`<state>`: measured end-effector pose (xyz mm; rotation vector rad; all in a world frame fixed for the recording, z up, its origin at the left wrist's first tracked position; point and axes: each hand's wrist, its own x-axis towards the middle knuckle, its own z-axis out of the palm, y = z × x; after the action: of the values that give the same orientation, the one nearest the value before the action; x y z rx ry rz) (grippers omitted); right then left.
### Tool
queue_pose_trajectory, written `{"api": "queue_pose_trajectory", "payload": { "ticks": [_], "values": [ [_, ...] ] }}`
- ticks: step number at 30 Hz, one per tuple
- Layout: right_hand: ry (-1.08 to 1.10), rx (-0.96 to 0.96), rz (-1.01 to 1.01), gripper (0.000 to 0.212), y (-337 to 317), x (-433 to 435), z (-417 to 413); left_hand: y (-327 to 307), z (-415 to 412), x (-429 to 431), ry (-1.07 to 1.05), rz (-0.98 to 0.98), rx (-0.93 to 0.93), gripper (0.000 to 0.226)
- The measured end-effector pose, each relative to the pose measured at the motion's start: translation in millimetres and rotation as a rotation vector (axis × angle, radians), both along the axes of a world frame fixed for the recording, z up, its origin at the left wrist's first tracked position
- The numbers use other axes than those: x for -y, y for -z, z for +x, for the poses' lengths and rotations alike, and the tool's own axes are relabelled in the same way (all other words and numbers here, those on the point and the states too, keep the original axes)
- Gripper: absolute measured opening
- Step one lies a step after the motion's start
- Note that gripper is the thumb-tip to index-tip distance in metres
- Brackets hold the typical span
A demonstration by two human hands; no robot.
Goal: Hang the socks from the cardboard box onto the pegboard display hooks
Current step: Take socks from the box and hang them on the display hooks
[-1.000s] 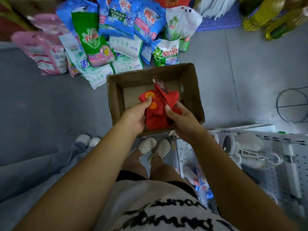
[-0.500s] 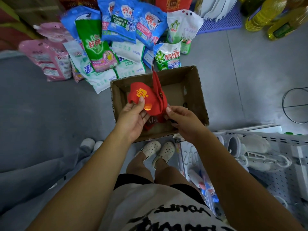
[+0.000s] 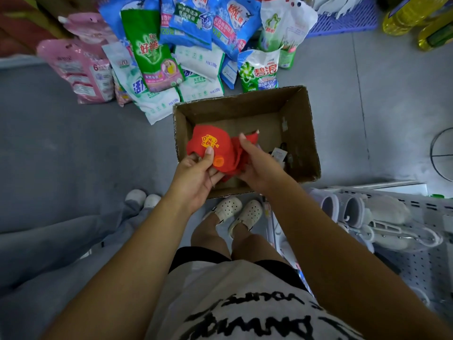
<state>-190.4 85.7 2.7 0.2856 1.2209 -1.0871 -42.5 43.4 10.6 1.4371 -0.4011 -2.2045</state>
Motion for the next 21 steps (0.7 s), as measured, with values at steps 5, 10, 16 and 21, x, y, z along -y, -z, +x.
{"api": "queue_pose_trajectory", "payload": {
  "ticks": [5, 10, 16, 21],
  "values": [
    [0.078, -0.068, 0.101, 0.040, 7, -5, 4, 11, 19, -10, -0.075, 0.038, 0.290, 0.016],
    [0.005, -0.122, -0.029, 0.045, -4, -17, -1, 1, 10, -2, 0.157, 0.019, 0.641, 0.092],
    [-0.122, -0.087, -0.147, 0.043, -9, -12, -11, -21, -19, 15, 0.411, -0.266, 0.593, 0.069],
    [-0.309, -0.108, -0.123, 0.044, 13, 13, -16, 2, -7, 25, 0.486, -0.371, 0.680, 0.042]
  ]
}}
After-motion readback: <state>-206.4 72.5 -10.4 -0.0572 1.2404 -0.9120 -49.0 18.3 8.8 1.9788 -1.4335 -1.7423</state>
